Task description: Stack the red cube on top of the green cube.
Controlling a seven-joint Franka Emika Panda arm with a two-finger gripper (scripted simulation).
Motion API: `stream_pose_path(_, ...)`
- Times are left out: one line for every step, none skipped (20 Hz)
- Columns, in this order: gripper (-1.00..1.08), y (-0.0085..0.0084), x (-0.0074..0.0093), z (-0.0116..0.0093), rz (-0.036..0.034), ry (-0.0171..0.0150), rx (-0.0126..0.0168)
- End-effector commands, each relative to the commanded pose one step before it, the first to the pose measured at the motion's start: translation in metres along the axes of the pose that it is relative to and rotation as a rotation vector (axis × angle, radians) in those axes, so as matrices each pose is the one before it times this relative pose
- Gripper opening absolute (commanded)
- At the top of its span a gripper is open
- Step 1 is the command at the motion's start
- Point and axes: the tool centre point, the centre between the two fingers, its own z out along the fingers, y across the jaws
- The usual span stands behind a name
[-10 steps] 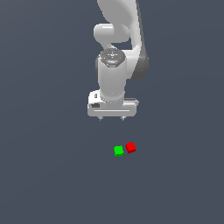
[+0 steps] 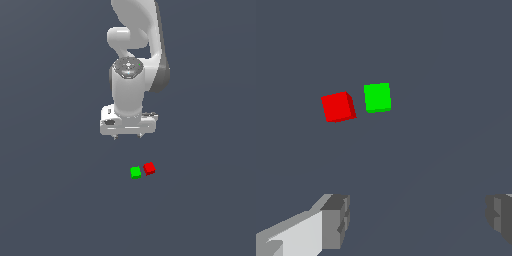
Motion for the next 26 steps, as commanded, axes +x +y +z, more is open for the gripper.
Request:
stream_pose_path(1.0,0.00016,0.00214,0.00174,-0.02778,0.00004,0.00004)
stream_pose_path(1.0,0.00007,0.00113,0.00085,-0.01437,0.00011,0.00002)
stream_pose_path(1.0,0.00008,0.00124,0.00094,-0.01578,0.00012,0.00002)
stream_pose_path(1.0,0.00008,0.00135,0.00102,-0.01722,0.00013,0.00002)
stream_pose_path(1.0,0.00008,0.00147,0.00111,-0.01868,0.00015,0.00002)
stream_pose_path(1.0,0.00009,0.00159,0.00119,-0.02014,0.00016,0.00002)
stream_pose_path(1.0,0.00009,0.0017,0.00128,-0.02163,0.00017,0.00003)
stream_pose_path(1.0,0.0001,0.00182,0.00137,-0.02314,0.00018,0.00003)
stream_pose_path(1.0,0.0001,0.00195,0.00146,-0.02467,0.0002,0.00003)
stream_pose_path(1.0,0.00011,0.00207,0.00155,-0.02622,0.00021,0.00003)
stream_pose_path(1.0,0.00011,0.00219,0.00164,-0.02769,0.00023,0.00003)
stream_pose_path(1.0,0.00011,0.00223,0.00167,-0.02826,0.00023,0.00002)
stream_pose_path(1.0,0.00011,0.00225,0.00168,-0.02842,0.00023,0.00002)
stream_pose_path(1.0,0.00011,0.00226,0.00169,-0.02859,0.00024,0.00002)
stream_pose_path(1.0,0.0001,0.00228,0.00169,-0.02876,0.00024,0.00002)
stream_pose_path(1.0,0.00011,0.00229,0.0017,-0.02892,0.00024,0.00001)
stream_pose_path(1.0,0.0001,0.00231,0.00171,-0.02908,0.00024,0.00001)
stream_pose_path(1.0,0.0001,0.00232,0.00172,-0.02924,0.00025,0.00001)
stream_pose_path(1.0,0.0001,0.00234,0.00173,-0.02939,0.00025,0.0)
stream_pose_path(1.0,0.0001,0.00235,0.00174,-0.02955,0.00025,0.0)
stream_pose_path(1.0,0.0001,0.00236,0.00174,-0.0297,0.00025,-0.00001)
stream_pose_path(1.0,0.0001,0.00238,0.00175,-0.02985,0.00025,-0.00001)
stream_pose_path(1.0,0.0001,0.00239,0.00176,-0.02999,0.00025,-0.00001)
stream_pose_path(1.0,0.00009,0.00241,0.00177,-0.03014,0.00025,-0.00002)
stream_pose_path(1.0,0.00009,0.00242,0.00177,-0.03028,0.00025,-0.00002)
stream_pose_path(1.0,0.00009,0.00243,0.00178,-0.03041,0.00025,-0.00003)
